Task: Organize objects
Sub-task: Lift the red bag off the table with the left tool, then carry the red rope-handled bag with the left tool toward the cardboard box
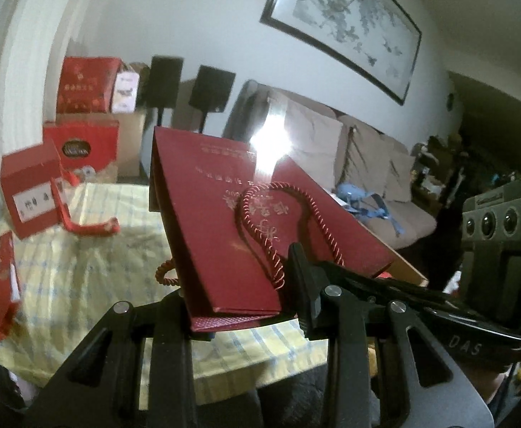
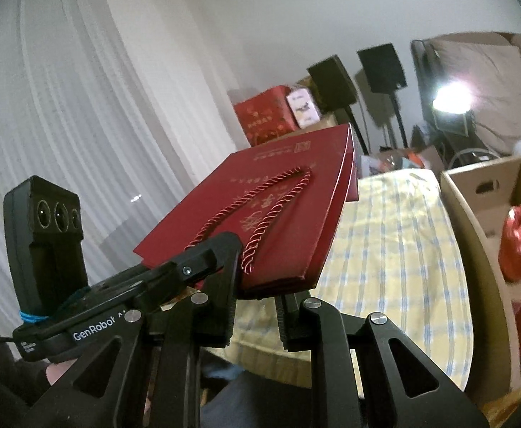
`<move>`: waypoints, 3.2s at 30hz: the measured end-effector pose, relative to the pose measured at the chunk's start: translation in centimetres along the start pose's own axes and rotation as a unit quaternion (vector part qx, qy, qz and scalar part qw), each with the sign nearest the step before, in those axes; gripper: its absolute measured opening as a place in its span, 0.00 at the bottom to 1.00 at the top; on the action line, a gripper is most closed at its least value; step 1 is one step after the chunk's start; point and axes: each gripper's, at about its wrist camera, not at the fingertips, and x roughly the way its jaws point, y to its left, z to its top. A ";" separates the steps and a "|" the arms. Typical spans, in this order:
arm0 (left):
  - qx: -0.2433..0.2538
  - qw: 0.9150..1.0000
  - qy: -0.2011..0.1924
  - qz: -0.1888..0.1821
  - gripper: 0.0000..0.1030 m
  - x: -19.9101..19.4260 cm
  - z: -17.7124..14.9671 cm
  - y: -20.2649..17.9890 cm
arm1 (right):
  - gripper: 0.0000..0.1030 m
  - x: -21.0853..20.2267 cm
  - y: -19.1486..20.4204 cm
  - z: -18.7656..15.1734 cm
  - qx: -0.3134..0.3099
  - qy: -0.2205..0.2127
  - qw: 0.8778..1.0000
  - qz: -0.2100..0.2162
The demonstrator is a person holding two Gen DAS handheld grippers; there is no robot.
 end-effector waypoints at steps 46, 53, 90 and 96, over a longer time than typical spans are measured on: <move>0.002 0.999 -0.042 0.025 0.30 4.3 2.7 -4.8 | 0.18 -2.3 -5.6 4.4 -0.026 -0.013 0.999 0.033; 0.000 0.999 -0.039 0.018 0.30 4.7 2.8 -5.2 | 0.18 -3.0 -5.8 4.5 -0.029 -0.015 0.999 0.022; -0.003 1.000 -0.023 0.002 0.30 6.7 3.1 -7.5 | 0.18 -4.5 -7.5 5.4 -0.020 -0.002 1.000 0.007; -0.003 1.000 -0.023 -0.001 0.30 6.8 3.2 -7.7 | 0.18 -4.8 -7.9 5.5 -0.023 -0.002 1.000 0.003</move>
